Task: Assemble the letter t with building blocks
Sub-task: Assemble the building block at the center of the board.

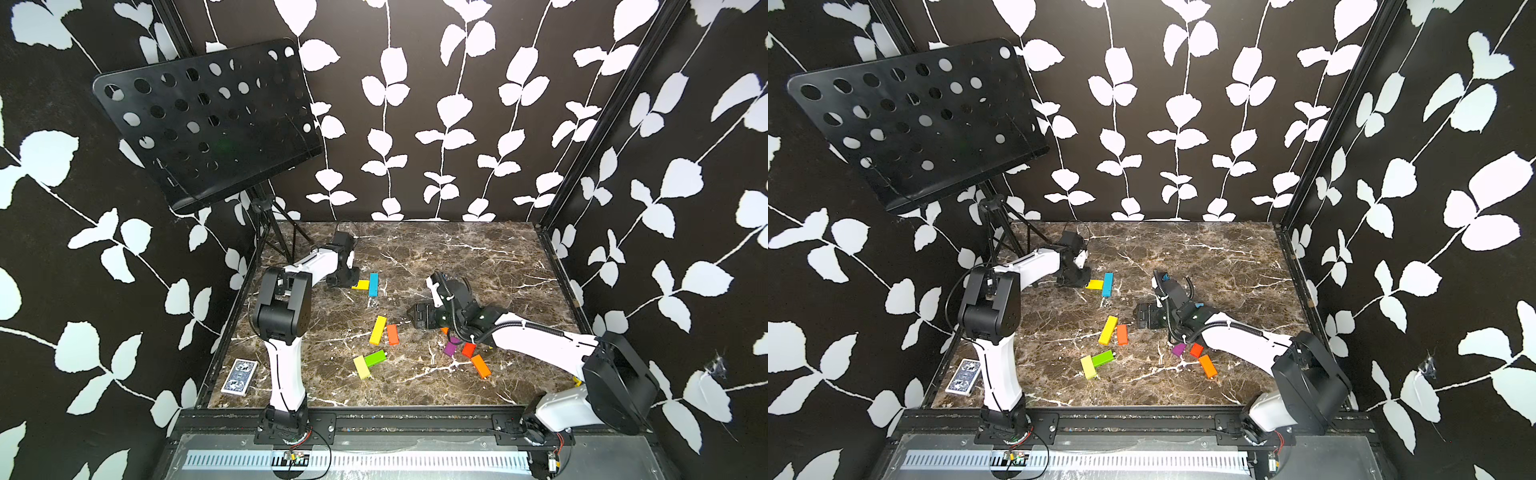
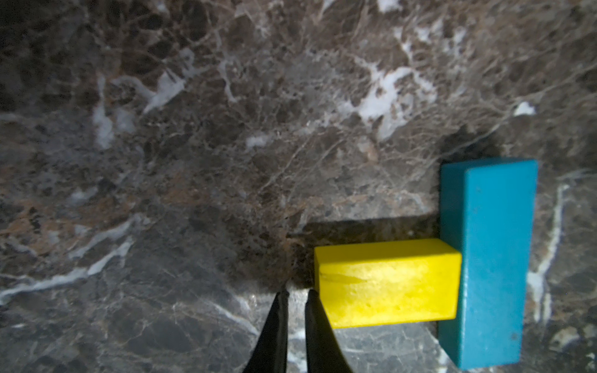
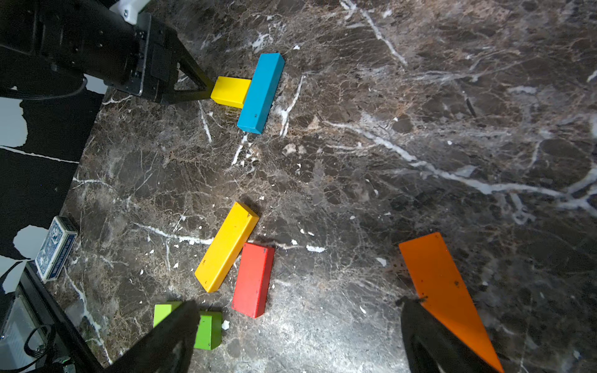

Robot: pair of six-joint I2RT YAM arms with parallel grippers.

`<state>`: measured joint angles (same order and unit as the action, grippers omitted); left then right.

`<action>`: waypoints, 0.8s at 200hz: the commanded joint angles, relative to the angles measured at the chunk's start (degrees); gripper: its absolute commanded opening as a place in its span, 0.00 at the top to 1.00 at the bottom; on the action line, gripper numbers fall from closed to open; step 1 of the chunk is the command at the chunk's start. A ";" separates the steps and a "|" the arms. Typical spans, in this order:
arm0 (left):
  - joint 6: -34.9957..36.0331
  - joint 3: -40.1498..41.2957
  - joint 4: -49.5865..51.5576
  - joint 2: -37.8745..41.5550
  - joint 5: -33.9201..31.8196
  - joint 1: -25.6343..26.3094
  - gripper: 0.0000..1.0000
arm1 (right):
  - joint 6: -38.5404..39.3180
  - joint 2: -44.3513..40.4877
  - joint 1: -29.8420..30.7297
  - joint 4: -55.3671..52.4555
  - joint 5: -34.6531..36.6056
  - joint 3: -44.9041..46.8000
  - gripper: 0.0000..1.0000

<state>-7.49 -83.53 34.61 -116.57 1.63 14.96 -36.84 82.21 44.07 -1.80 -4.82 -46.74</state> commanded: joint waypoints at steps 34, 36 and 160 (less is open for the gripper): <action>-0.25 0.21 2.03 1.26 0.88 -0.20 0.85 | -0.25 -0.82 -0.30 1.81 0.08 0.99 0.05; -0.25 0.27 2.04 1.26 0.80 -0.20 0.85 | -0.25 -0.76 -0.30 1.80 0.08 0.98 0.05; -0.71 0.03 2.02 1.00 1.00 -0.21 0.84 | -0.16 -0.64 -0.27 1.95 -0.19 0.77 0.04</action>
<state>-7.77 -83.50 35.42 -116.57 2.37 14.96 -36.84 82.21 44.07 -1.48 -5.02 -46.17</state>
